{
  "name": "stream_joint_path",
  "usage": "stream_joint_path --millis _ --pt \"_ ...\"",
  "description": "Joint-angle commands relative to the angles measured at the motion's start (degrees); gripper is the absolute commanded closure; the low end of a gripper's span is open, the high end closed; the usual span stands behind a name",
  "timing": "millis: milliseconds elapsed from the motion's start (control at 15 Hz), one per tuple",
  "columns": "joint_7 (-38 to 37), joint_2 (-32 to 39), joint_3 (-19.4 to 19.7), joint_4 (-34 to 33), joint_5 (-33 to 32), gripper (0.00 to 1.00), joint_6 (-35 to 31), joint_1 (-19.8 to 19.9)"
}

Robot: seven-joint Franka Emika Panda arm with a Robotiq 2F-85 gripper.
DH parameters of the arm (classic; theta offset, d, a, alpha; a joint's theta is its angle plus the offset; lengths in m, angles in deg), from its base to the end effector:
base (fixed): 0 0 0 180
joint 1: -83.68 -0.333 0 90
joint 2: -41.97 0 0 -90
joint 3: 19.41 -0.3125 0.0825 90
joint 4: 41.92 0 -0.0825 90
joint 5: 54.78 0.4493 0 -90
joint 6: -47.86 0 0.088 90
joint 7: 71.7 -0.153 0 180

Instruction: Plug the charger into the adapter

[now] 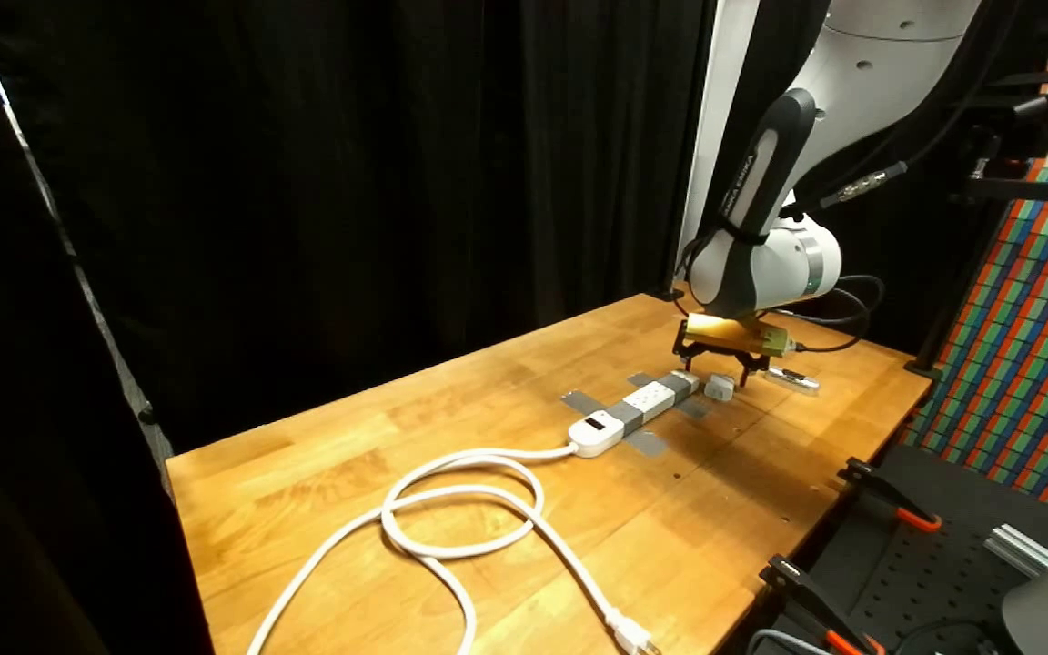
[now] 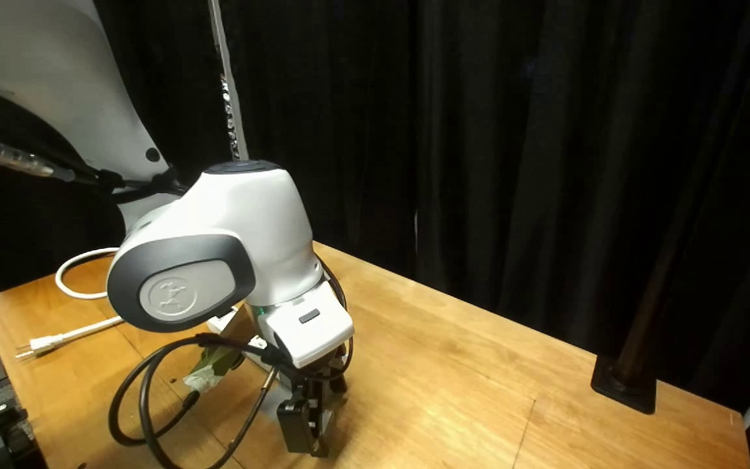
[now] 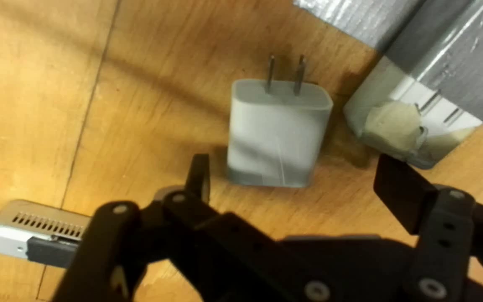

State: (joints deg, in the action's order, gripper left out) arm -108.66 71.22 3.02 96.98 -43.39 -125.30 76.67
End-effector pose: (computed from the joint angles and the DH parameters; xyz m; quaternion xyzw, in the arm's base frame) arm 0.4794 -0.1836 0.0222 0.8601 -0.4998 0.0829 0.0593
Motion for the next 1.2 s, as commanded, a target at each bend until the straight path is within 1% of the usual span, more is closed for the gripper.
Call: stream_joint_path --millis 0,67,400,467,533,600,733,800,867,1133 --pt "0.4 1.84 0.9 -1.58 0.02 0.3 -2.4 -1.26" --pt "0.48 2.14 0.86 -1.81 0.1 0.4 -2.7 -1.29" --pt "0.82 3.2 0.87 -2.45 0.62 0.78 -2.45 -1.13" --pt "0.84 3.28 1.11 -2.48 0.67 0.83 -2.63 -1.16" --pt "1.08 2.99 1.18 -2.47 0.65 0.76 -1.97 -0.95" --pt "1.3 2.86 1.44 -2.47 0.53 0.49 -1.61 -0.97" --pt "1.71 2.54 1.91 -2.33 0.03 0.49 -1.35 -1.4" --pt "2.43 2.42 1.83 -2.26 -0.33 0.44 -1.01 -1.27" --pt "2.78 2.36 1.94 -2.23 -0.33 0.35 -0.77 -1.36" --pt "5.41 0.99 0.21 -1.46 0.09 0.06 0.66 0.28"
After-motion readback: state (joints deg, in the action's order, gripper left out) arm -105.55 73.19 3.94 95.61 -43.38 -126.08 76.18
